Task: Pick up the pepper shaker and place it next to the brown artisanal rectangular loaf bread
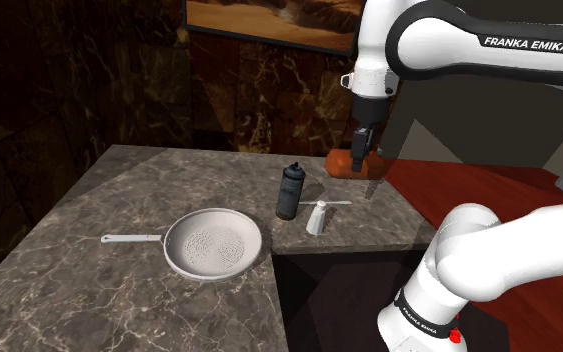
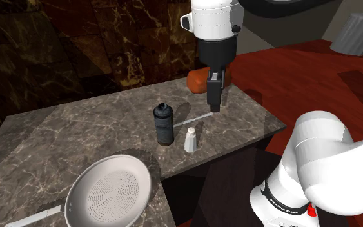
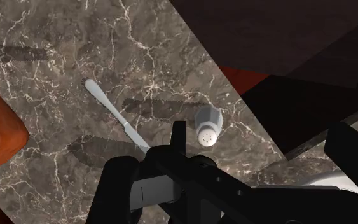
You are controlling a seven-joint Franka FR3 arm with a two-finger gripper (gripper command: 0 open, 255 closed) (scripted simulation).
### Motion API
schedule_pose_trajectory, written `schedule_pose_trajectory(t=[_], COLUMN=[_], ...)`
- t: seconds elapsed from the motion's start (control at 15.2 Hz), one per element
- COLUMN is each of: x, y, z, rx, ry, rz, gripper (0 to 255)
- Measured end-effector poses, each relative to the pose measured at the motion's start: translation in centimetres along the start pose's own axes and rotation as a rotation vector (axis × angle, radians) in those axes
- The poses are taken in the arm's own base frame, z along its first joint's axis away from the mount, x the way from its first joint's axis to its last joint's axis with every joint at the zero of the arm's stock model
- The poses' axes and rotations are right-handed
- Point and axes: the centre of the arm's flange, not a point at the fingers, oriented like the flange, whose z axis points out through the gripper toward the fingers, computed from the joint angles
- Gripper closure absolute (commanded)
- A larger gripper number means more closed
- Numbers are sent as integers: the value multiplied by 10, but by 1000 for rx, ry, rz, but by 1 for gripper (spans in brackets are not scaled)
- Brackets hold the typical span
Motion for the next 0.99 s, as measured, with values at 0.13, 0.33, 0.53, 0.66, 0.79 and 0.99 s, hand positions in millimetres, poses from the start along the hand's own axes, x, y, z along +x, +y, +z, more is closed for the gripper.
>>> schedule_pose_trajectory(t=[0.13, 0.33, 0.53, 0.66, 0.79, 0.99], x=[0, 6, 12, 17, 27, 39], y=[1, 6, 13, 15, 20, 23], z=[5, 36, 71, 95, 120, 147], rx=[1, 5, 10, 13, 17, 20], ry=[10, 67, 135, 181, 226, 292], rz=[-9, -55, -110, -147, -184, -234], gripper=[0, 0, 0, 0, 0, 0])
